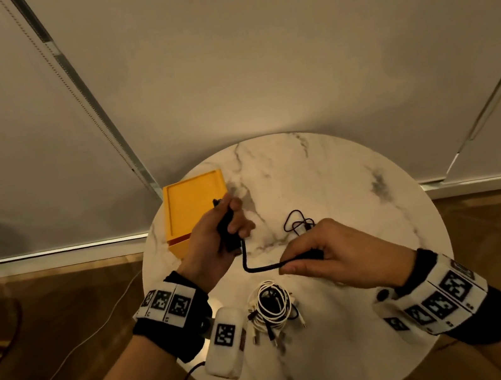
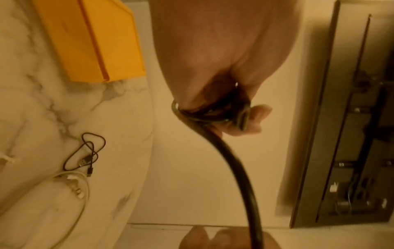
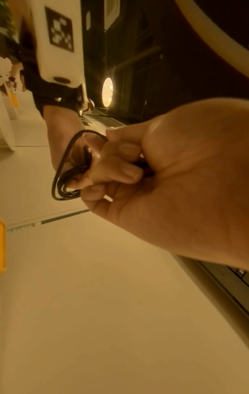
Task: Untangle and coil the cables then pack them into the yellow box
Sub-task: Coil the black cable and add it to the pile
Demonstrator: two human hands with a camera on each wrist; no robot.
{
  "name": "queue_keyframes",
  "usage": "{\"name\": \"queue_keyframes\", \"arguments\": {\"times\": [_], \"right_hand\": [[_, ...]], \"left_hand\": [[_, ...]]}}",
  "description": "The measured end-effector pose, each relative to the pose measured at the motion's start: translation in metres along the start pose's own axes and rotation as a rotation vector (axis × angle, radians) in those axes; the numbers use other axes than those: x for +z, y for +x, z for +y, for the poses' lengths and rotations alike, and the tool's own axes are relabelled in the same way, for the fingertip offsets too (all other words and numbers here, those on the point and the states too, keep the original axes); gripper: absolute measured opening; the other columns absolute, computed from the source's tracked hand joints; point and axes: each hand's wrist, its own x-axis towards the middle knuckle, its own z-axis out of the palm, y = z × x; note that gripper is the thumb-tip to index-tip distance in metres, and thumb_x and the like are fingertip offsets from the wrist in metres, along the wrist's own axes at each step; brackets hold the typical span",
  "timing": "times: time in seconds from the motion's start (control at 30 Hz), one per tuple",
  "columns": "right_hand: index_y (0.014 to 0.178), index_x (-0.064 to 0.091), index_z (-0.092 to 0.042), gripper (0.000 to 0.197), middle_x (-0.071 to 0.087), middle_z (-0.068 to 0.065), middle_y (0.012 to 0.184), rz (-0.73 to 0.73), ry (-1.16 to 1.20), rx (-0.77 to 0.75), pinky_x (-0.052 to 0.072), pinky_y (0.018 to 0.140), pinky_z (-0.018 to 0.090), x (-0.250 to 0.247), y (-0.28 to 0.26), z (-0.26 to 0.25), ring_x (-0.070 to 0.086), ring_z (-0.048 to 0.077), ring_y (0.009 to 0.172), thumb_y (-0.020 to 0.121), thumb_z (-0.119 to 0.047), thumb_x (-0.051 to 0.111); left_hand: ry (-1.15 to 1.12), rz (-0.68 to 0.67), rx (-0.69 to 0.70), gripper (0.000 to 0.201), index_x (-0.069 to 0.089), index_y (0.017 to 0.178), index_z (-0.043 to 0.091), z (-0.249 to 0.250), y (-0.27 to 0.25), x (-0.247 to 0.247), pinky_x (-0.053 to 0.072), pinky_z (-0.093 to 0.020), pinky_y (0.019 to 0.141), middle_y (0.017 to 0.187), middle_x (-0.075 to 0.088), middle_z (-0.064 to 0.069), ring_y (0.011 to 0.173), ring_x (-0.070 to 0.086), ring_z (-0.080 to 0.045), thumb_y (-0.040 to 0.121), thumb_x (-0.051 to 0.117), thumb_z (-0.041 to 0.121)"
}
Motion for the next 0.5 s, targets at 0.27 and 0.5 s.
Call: {"name": "queue_keyframes", "arguments": {"times": [0.27,0.5], "right_hand": [[0.093,0.068,0.001,0.013,0.065,0.019,0.063,0.381,0.727,-0.085,0.049,0.066,0.040,-0.013,-0.005,-0.011,0.062,0.031,0.058,0.089,-0.010,0.064],[0.087,0.070,-0.005,0.021,0.063,0.012,0.073,0.306,0.641,0.132,0.044,0.062,0.030,0.013,0.013,0.009,0.056,0.017,0.062,0.094,-0.020,0.058]], "left_hand": [[-0.281,-0.014,-0.003,0.041,0.053,0.064,0.014,-0.001,-0.020,-0.010,0.044,-0.020,0.052,0.037,0.024,0.008,0.031,0.017,-0.009,0.098,0.037,0.029],[-0.253,-0.171,-0.017,0.042,0.051,0.061,0.015,-0.006,-0.028,0.001,0.041,-0.021,0.050,0.033,0.024,0.009,0.025,0.031,-0.004,0.098,0.039,0.032]]}}
